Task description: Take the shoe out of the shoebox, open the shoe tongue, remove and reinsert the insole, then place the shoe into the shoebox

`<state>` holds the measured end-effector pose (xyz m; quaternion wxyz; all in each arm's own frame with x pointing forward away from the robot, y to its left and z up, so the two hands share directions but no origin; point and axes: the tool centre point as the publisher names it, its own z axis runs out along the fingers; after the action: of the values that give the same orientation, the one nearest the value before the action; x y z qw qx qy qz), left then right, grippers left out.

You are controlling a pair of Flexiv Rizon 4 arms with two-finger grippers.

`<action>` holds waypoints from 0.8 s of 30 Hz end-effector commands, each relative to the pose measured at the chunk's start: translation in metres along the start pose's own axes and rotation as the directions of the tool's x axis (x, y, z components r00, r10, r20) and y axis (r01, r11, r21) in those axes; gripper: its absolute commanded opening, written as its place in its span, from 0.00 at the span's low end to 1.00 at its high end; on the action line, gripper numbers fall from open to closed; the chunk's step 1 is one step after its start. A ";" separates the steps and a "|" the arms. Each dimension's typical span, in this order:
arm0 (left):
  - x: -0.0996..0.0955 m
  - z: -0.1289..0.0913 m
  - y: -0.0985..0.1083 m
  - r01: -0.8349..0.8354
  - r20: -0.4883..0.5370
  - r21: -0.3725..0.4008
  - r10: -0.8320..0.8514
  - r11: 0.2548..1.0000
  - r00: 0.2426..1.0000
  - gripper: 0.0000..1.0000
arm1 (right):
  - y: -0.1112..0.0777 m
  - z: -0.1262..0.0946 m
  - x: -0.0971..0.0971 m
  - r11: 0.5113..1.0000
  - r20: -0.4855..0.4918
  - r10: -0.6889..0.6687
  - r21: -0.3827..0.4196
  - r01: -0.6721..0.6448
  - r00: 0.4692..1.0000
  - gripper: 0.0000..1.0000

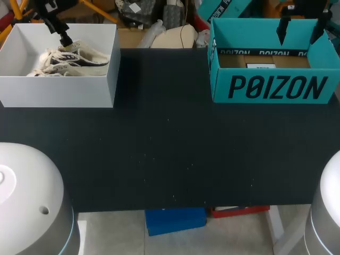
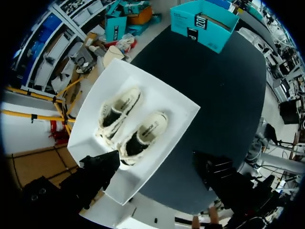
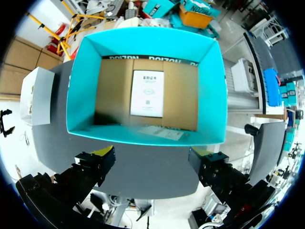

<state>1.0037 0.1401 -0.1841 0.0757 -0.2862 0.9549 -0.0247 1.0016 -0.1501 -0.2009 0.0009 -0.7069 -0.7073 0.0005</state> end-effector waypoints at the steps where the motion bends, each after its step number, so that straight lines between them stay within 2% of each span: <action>1: -0.004 0.004 0.009 -0.630 0.132 0.057 0.619 0.775 0.774 1.00 | 0.000 0.000 0.000 1.000 0.001 0.000 0.000 0.000 1.000 1.00; 2: -0.008 0.006 0.011 -0.649 0.128 0.040 0.640 0.760 0.757 0.78 | 0.000 0.000 0.000 1.000 0.001 0.000 0.000 0.000 1.000 1.00; 3: -0.011 0.008 0.013 -0.668 0.129 0.038 0.659 0.743 0.741 0.63 | 0.000 0.000 0.000 1.000 0.001 0.000 0.000 0.000 1.000 1.00; 4: -0.016 0.010 0.015 -0.669 0.131 0.025 0.661 0.743 0.739 0.60 | 0.000 0.000 0.000 1.000 0.001 0.000 0.000 0.000 1.000 1.00; 6: -0.023 0.016 0.020 -0.728 0.143 -0.036 0.725 0.685 0.674 0.49 | 0.000 0.000 0.000 1.000 0.001 0.000 0.000 0.000 1.000 1.00; 7: -0.028 0.018 0.023 -0.725 0.147 -0.041 0.722 0.688 0.676 0.47 | 0.000 0.000 0.000 1.000 0.001 0.000 0.000 0.000 1.000 1.00; 8: -0.034 0.021 0.026 -0.727 0.134 -0.054 0.727 0.684 0.674 0.46 | 0.000 0.000 0.000 1.000 0.001 0.000 0.000 0.000 1.000 1.00; 10: -0.043 0.027 0.030 -0.725 0.144 -0.075 0.727 0.685 0.672 0.57 | 0.000 0.000 0.000 1.000 0.001 0.000 0.000 0.000 1.000 1.00; 11: -0.047 0.031 0.032 -0.724 0.144 -0.072 0.726 0.686 0.673 0.58 | 0.000 0.000 0.000 1.000 0.001 0.000 0.000 0.000 1.000 1.00; 12: -0.050 0.035 0.032 -0.724 0.142 -0.071 0.726 0.686 0.673 0.47 | 0.000 0.000 0.000 1.000 0.001 0.000 0.000 0.000 1.000 1.00; 14: -0.055 0.045 0.032 -0.720 0.127 -0.070 0.722 0.691 0.681 0.48 | 0.000 0.000 0.000 1.000 0.001 0.000 0.000 0.000 1.000 1.00; 16: -0.058 0.056 0.031 -0.719 0.118 -0.066 0.721 0.692 0.683 0.57 | 0.000 0.000 0.000 1.000 0.001 0.000 0.000 0.000 1.000 1.00; 20: -0.060 0.077 0.026 -0.723 0.092 -0.059 0.725 0.688 0.682 0.61 | 0.000 0.000 0.000 1.000 0.001 0.000 0.000 0.000 1.000 1.00; 21: -0.063 0.085 0.024 -0.719 0.089 -0.056 0.721 0.693 0.688 0.65 | 0.000 0.000 0.000 1.000 0.001 0.000 0.000 0.000 1.000 1.00; 22: -0.064 0.091 0.023 -0.717 0.087 -0.057 0.719 0.695 0.689 0.64 | 0.000 0.000 0.000 1.000 0.001 0.000 0.000 0.000 1.000 1.00; 24: -0.067 0.102 0.020 -0.699 0.072 -0.047 0.701 0.713 0.710 0.49 | 0.000 0.000 0.000 1.000 0.001 0.000 0.000 0.000 1.000 1.00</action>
<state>1.0460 0.1936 -0.2607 0.1260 0.0991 0.9866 0.0298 1.0017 -0.1502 -0.2007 0.0006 -0.7069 -0.7073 0.0007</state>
